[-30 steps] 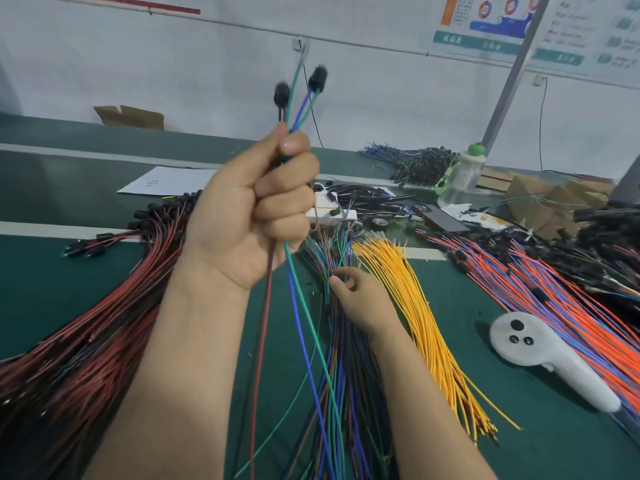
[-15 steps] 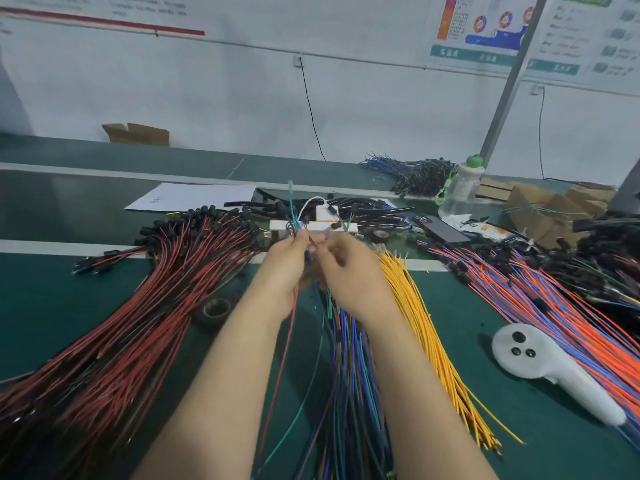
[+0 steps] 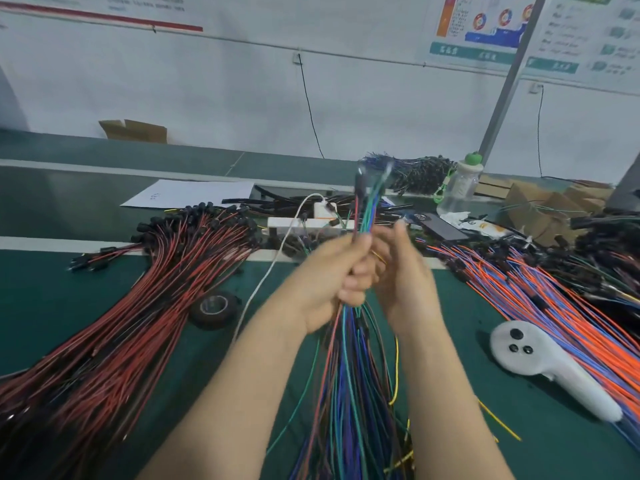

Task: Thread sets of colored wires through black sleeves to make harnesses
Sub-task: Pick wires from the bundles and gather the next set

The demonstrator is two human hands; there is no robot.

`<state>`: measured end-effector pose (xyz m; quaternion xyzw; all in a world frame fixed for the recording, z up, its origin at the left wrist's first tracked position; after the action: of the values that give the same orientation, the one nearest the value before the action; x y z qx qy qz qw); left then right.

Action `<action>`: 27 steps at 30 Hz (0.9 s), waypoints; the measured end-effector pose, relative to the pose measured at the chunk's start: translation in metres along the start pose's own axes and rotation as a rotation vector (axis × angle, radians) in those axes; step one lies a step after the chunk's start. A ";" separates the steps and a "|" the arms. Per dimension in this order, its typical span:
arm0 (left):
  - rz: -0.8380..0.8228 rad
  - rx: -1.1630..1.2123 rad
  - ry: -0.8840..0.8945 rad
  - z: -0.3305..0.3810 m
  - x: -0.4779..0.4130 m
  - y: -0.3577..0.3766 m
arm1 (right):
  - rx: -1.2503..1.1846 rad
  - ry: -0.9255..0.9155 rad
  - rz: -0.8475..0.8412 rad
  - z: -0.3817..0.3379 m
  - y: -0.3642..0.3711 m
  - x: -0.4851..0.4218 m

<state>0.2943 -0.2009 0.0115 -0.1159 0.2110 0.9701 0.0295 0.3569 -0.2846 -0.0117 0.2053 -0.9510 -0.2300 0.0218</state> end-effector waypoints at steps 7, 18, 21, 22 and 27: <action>0.234 -0.400 -0.144 -0.075 0.001 -0.046 | 0.547 0.005 0.278 0.055 -0.028 -0.015; 0.259 -0.060 -0.129 -0.083 0.003 -0.060 | 0.518 0.026 0.413 0.065 -0.037 -0.013; 0.202 -0.121 -0.121 -0.084 0.002 -0.059 | 0.579 -0.056 0.374 0.058 -0.030 -0.010; 0.178 -0.168 -0.120 -0.085 0.002 -0.058 | 0.590 -0.047 0.357 0.057 -0.029 -0.009; 0.179 -0.231 -0.119 -0.085 0.002 -0.057 | 0.451 0.084 0.323 0.055 -0.031 -0.009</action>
<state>0.3163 -0.1847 -0.0872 -0.0416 0.1051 0.9919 -0.0580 0.3689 -0.2822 -0.0742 0.0600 -0.9969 0.0025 0.0514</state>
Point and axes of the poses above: each hand's wrist, its own x-axis away from the middle knuckle, its own y-axis out of the palm, z = x × y, the point moved 3 cm from there along -x, towards the middle knuckle, and after that the axes turned 9 degrees about y, right-handed, at the moved point
